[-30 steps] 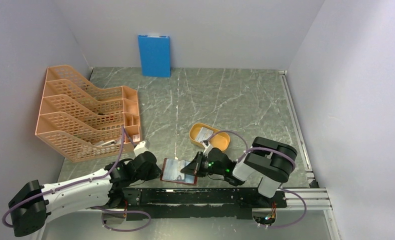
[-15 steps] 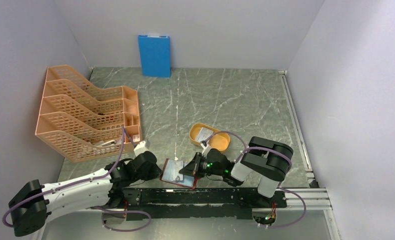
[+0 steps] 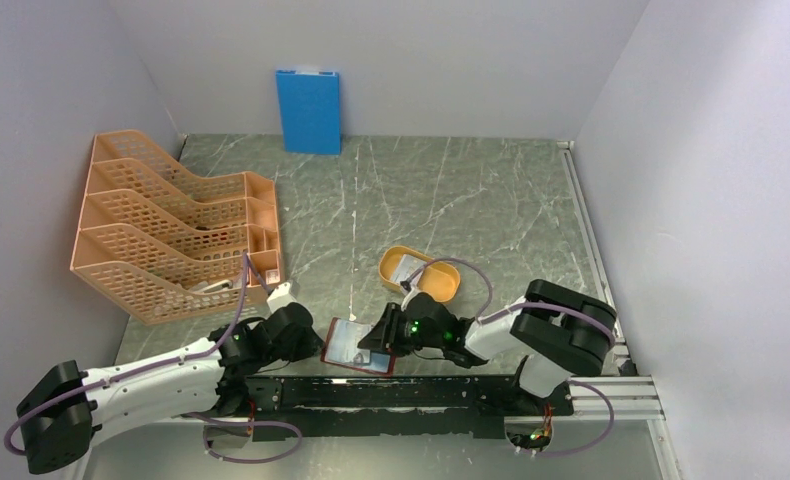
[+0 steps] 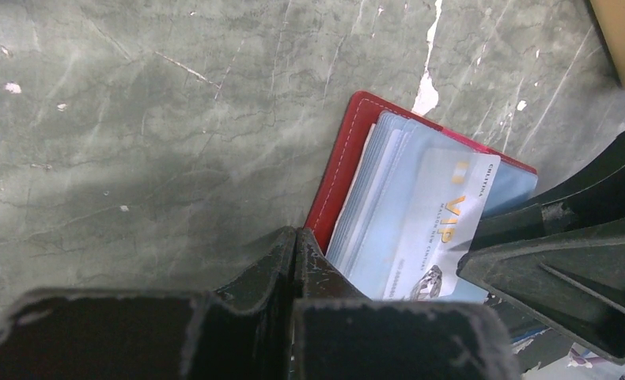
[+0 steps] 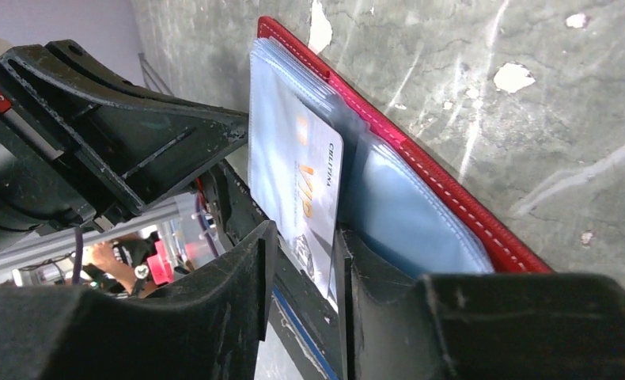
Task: Put the credit cards into the card holder
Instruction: Insert the credit card into the card holder.
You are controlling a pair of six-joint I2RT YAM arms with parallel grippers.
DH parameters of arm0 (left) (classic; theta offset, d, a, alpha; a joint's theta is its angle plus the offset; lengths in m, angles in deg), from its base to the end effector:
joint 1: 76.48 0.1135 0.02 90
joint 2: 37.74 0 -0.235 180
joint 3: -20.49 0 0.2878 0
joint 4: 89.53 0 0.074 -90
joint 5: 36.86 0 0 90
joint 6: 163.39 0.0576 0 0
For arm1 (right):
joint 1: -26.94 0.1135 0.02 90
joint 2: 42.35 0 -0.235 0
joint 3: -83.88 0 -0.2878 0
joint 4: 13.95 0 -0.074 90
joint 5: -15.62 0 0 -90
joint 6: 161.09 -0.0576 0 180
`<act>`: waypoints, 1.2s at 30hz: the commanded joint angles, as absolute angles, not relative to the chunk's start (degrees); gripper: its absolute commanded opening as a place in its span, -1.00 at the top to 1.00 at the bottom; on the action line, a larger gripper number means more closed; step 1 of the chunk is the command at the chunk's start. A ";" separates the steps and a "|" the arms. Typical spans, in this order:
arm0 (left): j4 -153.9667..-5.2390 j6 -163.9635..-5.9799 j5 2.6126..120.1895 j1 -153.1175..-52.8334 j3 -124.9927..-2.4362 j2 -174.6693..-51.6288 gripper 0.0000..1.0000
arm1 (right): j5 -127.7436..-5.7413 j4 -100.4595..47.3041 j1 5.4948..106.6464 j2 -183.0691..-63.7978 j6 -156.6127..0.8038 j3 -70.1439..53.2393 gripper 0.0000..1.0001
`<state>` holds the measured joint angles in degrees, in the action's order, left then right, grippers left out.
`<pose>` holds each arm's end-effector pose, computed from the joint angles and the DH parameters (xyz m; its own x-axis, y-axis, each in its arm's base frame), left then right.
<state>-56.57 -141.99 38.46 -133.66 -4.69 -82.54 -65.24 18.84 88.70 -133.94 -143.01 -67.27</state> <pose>0.1224 -0.1628 0.0794 -0.8363 -0.3651 -0.4091 -0.1346 0.8599 -0.4923 0.1205 0.2437 0.0272 -0.9621 0.1923 -0.1935 -0.0656 0.5255 0.8483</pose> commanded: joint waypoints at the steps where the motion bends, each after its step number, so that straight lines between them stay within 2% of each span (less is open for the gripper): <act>1: -50.76 -141.38 39.87 -133.58 -2.46 -82.57 0.90 | -67.45 5.26 89.35 -131.21 -138.98 -63.50 0.25; 8: -54.10 -140.80 41.82 -133.60 -1.84 -83.75 0.90 | -65.69 -3.16 90.84 -134.01 -136.85 -57.41 0.26; 18: -56.32 -140.81 43.25 -133.53 -1.32 -82.04 0.90 | -66.61 -5.70 91.62 -135.41 -139.26 -53.71 0.29; 21: -55.95 -141.49 42.56 -133.53 -1.37 -81.18 0.90 | -68.75 -11.41 91.58 -134.62 -137.71 -51.86 0.27; 29: -53.82 -142.19 40.03 -133.56 -3.23 -81.46 0.90 | -70.40 -18.21 91.63 -131.86 -135.70 -51.40 0.04; 36: -52.14 -142.17 38.94 -133.52 -3.32 -80.80 0.90 | -72.71 -23.25 91.63 -127.85 -134.24 -51.27 -0.05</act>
<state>-58.04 -142.27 39.47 -133.53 -3.29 -80.75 -69.13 -16.35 91.48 -129.55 -136.37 -50.98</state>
